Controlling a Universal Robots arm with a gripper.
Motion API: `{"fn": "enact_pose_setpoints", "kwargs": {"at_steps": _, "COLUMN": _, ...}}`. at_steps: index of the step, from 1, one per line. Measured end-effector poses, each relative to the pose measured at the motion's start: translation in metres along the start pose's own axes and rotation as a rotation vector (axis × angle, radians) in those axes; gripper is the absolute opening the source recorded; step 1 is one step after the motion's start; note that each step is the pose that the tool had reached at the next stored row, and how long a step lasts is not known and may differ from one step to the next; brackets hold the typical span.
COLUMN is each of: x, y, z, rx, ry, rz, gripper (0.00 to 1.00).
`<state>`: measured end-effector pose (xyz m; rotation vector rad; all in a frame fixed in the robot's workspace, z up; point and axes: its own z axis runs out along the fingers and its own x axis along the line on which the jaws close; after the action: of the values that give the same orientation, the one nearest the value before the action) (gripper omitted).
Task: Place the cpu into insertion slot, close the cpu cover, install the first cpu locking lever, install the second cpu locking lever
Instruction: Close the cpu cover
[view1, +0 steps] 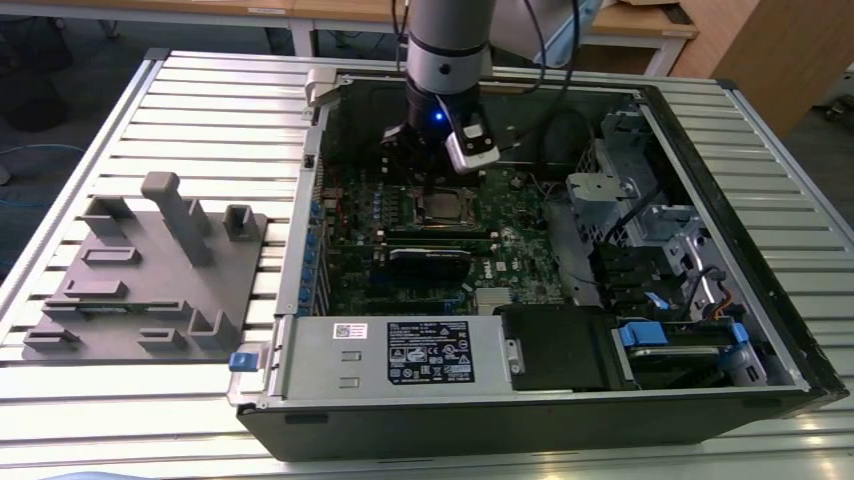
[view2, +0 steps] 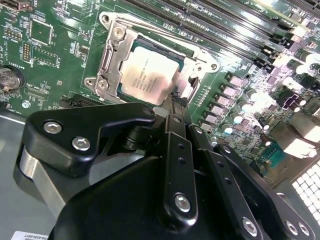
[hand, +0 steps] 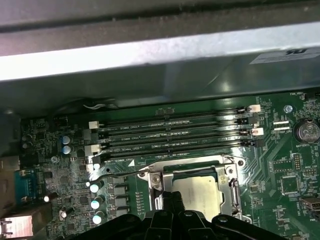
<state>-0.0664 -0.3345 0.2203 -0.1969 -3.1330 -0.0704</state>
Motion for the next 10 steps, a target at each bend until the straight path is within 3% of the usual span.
{"fn": "enact_pose_setpoints", "kwargs": {"at_steps": 10, "x": 0.0091, "y": -0.0012, "z": 0.0026, "rx": 0.0000, "ry": 0.0000, "rz": 0.000, "gripper": 0.10}}
